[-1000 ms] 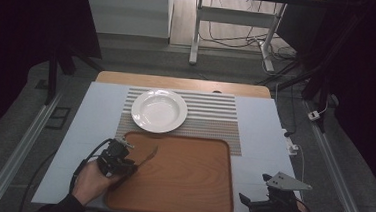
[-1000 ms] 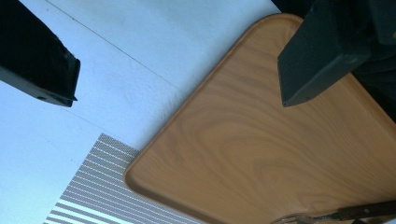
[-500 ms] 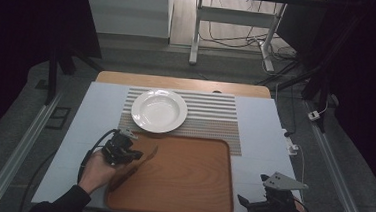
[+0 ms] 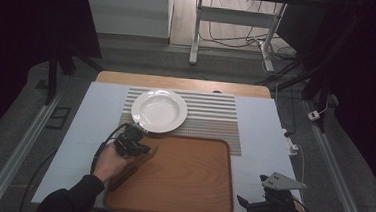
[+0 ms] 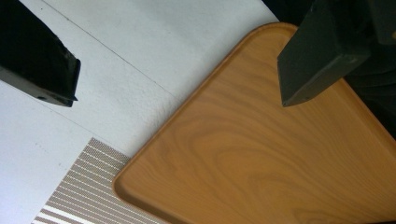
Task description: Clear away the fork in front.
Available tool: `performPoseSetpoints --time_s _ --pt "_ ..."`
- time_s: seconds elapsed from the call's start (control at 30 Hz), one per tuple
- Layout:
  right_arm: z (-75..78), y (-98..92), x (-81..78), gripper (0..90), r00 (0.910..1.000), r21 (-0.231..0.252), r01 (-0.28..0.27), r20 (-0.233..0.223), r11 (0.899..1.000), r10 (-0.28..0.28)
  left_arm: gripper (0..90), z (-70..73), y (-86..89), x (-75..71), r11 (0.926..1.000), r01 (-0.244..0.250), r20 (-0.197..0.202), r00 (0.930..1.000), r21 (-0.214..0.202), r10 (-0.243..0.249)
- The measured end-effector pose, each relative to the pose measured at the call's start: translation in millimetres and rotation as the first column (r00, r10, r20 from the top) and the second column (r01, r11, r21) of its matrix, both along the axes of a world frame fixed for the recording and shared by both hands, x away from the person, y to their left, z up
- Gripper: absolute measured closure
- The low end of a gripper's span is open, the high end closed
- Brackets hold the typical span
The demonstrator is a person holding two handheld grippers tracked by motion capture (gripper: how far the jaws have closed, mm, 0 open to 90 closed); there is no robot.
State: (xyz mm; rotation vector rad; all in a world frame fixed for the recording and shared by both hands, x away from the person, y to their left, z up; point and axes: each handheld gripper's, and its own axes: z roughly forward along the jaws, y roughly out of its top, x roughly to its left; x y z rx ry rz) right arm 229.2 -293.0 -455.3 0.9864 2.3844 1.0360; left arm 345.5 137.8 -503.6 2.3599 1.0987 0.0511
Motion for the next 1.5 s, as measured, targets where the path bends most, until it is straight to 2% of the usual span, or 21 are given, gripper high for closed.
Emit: performPoseSetpoints --time_s 0.03,0.1,0.2,0.3,0.37,0.5,0.77,1.03,1.17,1.3,1.5 --pt "0.0 0.1 0.0 0.1 1.0 -0.001 0.0 0.0 1.0 0.0 89.2 0.0 -4.5 -1.3 0.9998 0.017 -0.003 0.9998 -0.007 -0.017" --pt "0.0 0.0 0.0 0.1 1.0 0.0 0.0 0.0 1.0 0.0 89.2 1.3 -12.4 -5.2 0.9986 0.052 0.004 0.9986 0.006 -0.052" --pt "0.0 -0.2 -0.2 0.1 1.0 0.003 0.002 0.001 1.0 -0.002 89.2 5.2 -14.3 -9.4 0.9982 0.057 0.026 0.998 0.022 -0.057" --pt "0.1 -0.3 -0.5 0.1 1.0 0.003 0.002 0.003 1.0 -0.002 89.2 9.2 -11.9 -15.1 0.9978 0.066 0.027 0.9974 -0.002 -0.066" --pt "0.1 -0.2 -0.6 0.1 1.0 0.003 0.001 0.003 1.0 -0.001 89.2 9.7 -13.2 -21.5 0.9963 0.086 0.023 0.9961 -0.003 -0.085" --pt "0.1 0.0 -0.9 0.1 1.0 0.002 0.0 0.003 1.0 0.0 89.2 6.2 -16.6 -32.8 0.9928 0.118 0.002 0.993 0.019 -0.118" --pt "-0.1 0.2 -0.9 0.1 1.0 0.001 -0.003 0.005 1.0 0.003 89.2 -3.9 -13.1 -45.0 0.9895 0.139 -0.064 0.9886 0.039 -0.136" --pt "-0.1 -0.1 -1.0 0.1 1.0 -0.003 -0.006 0.006 1.0 0.006 89.1 -5.3 -1.0 -45.6 0.9929 0.086 -0.07 0.9943 0.082 -0.081" --pt "-0.1 -0.2 -0.9 0.3 1.0 -0.002 -0.006 0.005 1.0 0.006 89.1 -5.7 7.9 -45.4 0.9958 0.048 -0.082 0.9958 0.078 -0.041" --pt "0.0 -0.4 -0.9 0.3 1.0 -0.003 -0.004 0.0 1.0 0.004 89.1 -5.4 17.7 -44.6 0.9958 0.008 -0.088 0.9961 0.091 0.0" --pt "0.0 -0.3 -0.8 0.3 1.0 -0.001 -0.003 -0.001 1.0 0.003 89.1 -5.8 33.2 -41.8 0.9946 -0.047 -0.109 0.9924 0.093 0.057"
